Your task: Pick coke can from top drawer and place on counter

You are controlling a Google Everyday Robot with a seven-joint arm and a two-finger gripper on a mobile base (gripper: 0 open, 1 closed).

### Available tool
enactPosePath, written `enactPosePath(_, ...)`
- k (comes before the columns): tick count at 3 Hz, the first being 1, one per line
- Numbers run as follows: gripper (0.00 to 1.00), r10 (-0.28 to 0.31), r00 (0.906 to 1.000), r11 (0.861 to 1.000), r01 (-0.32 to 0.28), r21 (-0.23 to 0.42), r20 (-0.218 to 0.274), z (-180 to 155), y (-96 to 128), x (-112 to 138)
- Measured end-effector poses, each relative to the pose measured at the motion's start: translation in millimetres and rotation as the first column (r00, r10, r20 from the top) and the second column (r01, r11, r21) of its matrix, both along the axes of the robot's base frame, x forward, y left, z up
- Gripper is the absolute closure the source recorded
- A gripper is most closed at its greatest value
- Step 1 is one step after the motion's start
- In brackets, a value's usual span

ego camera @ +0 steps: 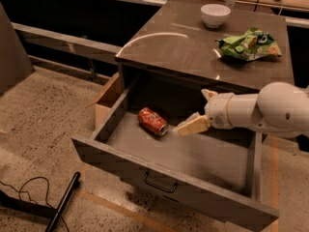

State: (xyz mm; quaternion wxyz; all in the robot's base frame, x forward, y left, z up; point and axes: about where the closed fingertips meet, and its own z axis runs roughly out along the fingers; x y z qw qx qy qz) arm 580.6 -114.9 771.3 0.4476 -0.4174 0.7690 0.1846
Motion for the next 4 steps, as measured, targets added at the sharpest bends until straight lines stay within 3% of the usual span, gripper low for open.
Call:
enactPosePath(2, 0.00, -0.104, 0.9936, 0.989, 0.098, 0.115, 0.045, -56.3, 19.4, 9.4)
enactPosePath(4, 0.00, -0.089, 0.9954, 0.990, 0.084, 0.111, 0.035, -85.5, 44.8, 29.7)
